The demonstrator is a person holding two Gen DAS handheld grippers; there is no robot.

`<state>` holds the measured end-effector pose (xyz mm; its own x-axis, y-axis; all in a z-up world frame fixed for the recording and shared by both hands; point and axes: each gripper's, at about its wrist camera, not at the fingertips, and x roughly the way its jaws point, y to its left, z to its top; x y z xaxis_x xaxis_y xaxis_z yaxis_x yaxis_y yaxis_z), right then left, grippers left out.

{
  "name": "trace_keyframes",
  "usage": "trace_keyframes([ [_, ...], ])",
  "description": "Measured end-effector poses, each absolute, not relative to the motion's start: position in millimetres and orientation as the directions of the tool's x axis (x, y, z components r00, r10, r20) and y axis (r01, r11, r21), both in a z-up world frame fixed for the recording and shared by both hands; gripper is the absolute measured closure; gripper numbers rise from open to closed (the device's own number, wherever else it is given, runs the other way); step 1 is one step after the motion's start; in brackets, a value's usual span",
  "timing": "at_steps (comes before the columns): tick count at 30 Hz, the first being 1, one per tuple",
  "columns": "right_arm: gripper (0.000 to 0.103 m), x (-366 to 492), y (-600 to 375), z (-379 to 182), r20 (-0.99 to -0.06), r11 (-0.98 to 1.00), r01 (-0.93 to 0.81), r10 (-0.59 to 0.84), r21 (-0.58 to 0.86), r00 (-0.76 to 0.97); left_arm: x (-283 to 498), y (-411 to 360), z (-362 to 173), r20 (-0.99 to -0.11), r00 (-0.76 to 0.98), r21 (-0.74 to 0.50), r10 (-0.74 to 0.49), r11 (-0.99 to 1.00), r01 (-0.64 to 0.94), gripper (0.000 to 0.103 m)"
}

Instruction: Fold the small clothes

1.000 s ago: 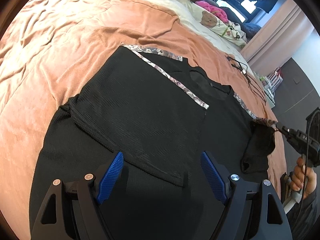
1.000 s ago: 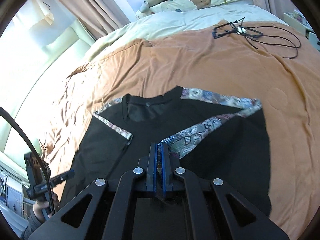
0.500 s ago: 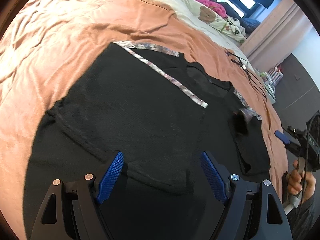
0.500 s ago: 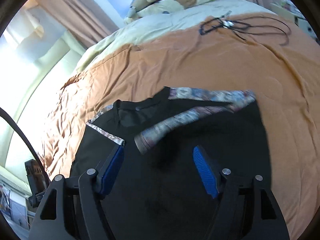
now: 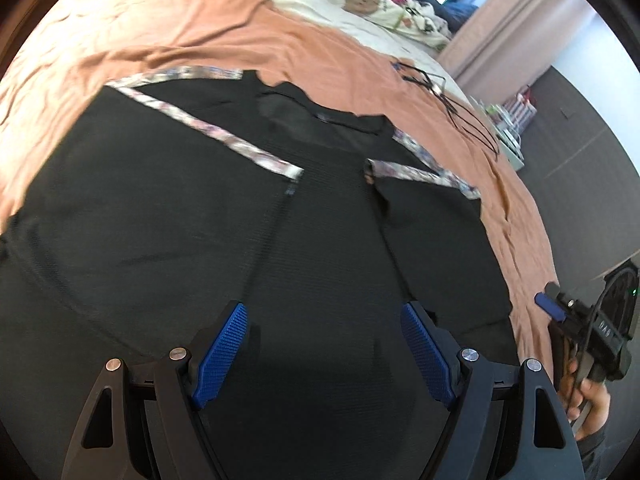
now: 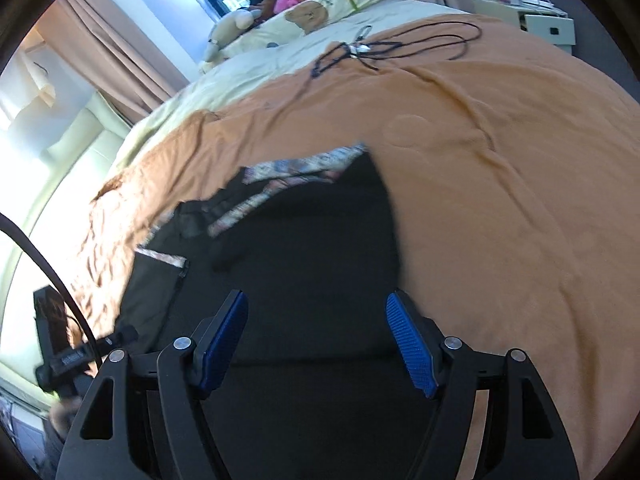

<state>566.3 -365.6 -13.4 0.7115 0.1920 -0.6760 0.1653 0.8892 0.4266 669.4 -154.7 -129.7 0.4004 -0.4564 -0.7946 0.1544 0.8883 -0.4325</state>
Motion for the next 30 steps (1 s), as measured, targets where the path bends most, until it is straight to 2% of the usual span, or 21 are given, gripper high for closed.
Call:
trace_keyframes([
  [7,0.035,540,-378,-27,-0.696,0.887,0.229,0.132,0.401,0.706,668,-203,-134,-0.807,0.362,-0.42,-0.467,0.884,0.204,0.023],
  [9,0.049,541,-377,-33,-0.718,0.893,0.23,0.136,0.388,0.683,668,-217,-138,-0.814,0.345,-0.415,-0.467,0.884,0.217,0.028],
  [12,0.059,542,-380,-39,-0.75,0.906,0.242,0.114,0.348,0.652,667,-236,-145,-0.828,0.322,-0.401,-0.46,0.886,0.234,0.036],
  [16,0.068,542,-384,-36,-0.76,0.912,0.249,0.096,0.325,0.643,667,-256,-154,-0.844,0.302,-0.377,-0.442,0.891,0.252,0.042],
  [18,0.069,543,-382,-34,-0.758,0.916,0.232,0.108,0.327,0.643,668,-263,-160,-0.855,0.294,-0.361,-0.427,0.898,0.252,0.052],
  [22,0.069,544,-376,-41,-0.766,0.932,0.18,0.136,0.313,0.629,669,-272,-167,-0.868,0.29,-0.344,-0.404,0.909,0.236,0.066],
  [23,0.07,545,-376,-43,-0.766,0.934,0.175,0.138,0.312,0.627,668,-274,-167,-0.868,0.291,-0.34,-0.401,0.91,0.239,0.076],
  [24,0.072,547,-377,-44,-0.768,0.935,0.173,0.138,0.309,0.625,667,-277,-168,-0.867,0.285,-0.346,-0.409,0.905,0.247,0.09],
  [27,0.077,551,-379,-47,-0.773,0.94,0.173,0.126,0.293,0.622,662,-284,-165,-0.873,0.29,-0.326,-0.392,0.911,0.251,0.096],
  [30,0.079,556,-380,-51,-0.769,0.937,0.18,0.126,0.3,0.627,654,-287,-165,-0.874,0.27,-0.336,-0.404,0.904,0.264,0.096],
])
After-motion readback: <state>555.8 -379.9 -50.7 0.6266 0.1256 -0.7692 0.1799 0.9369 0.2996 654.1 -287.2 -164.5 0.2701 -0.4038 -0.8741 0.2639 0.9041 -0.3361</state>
